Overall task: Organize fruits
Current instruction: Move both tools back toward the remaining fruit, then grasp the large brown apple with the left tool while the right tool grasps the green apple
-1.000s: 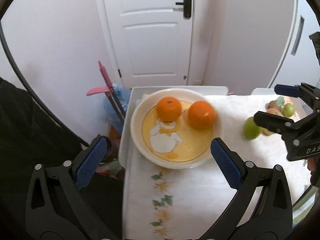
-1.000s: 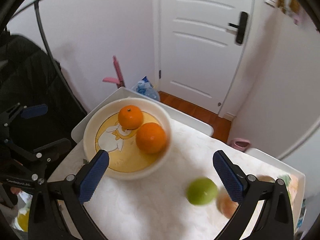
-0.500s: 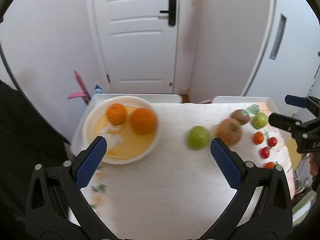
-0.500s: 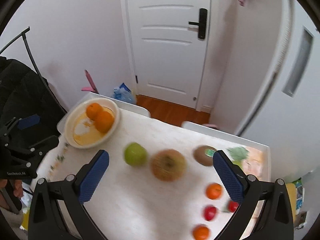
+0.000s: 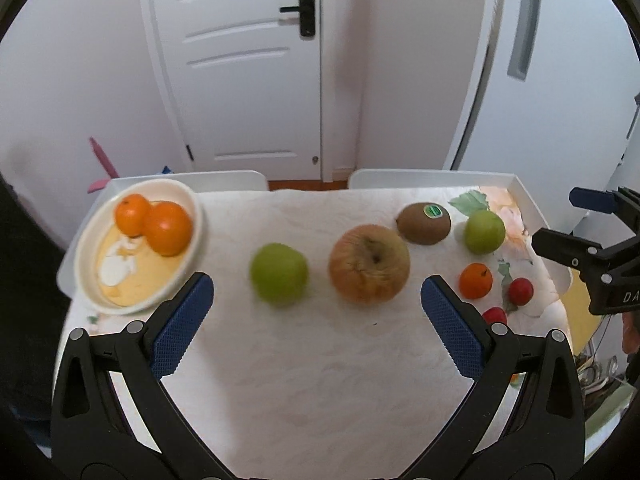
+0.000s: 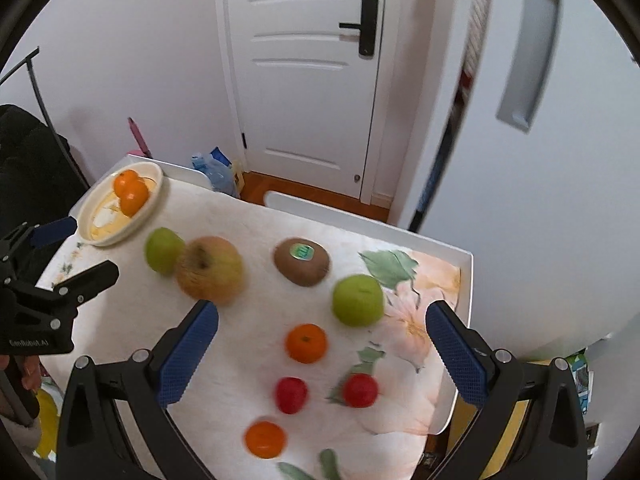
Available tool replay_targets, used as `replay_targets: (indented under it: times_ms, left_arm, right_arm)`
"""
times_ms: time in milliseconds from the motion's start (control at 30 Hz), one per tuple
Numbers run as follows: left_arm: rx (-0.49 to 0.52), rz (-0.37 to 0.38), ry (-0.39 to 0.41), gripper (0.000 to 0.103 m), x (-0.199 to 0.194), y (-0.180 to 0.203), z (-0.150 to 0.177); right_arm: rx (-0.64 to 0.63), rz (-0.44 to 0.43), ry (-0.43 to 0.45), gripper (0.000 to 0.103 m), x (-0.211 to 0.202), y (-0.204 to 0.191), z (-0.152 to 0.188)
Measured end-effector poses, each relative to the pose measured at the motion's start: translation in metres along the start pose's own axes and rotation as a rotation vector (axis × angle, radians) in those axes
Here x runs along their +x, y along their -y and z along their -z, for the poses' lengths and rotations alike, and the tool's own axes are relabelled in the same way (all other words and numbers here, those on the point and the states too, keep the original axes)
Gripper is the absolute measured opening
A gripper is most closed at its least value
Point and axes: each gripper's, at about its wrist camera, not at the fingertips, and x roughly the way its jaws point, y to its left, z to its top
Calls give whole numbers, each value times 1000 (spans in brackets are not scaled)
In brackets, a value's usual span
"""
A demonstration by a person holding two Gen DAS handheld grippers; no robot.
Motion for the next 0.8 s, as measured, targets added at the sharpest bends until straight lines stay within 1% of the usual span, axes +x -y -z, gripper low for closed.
replay_targets:
  times_ms: [333, 633, 733, 800]
  left_arm:
    - [48, -21, -4, 103, 54, 38, 7]
    - [97, -53, -19, 103, 84, 55, 6]
    - [115, -66, -28, 101, 93, 58, 5]
    - [119, -67, -33, 98, 98, 58, 5]
  right_arm:
    - [80, -51, -24, 103, 46, 43, 18]
    - [118, -85, -55, 103, 76, 56, 22]
    - [117, -92, -59, 103, 82, 57, 21]
    - [116, -95, -62, 103, 85, 58, 20]
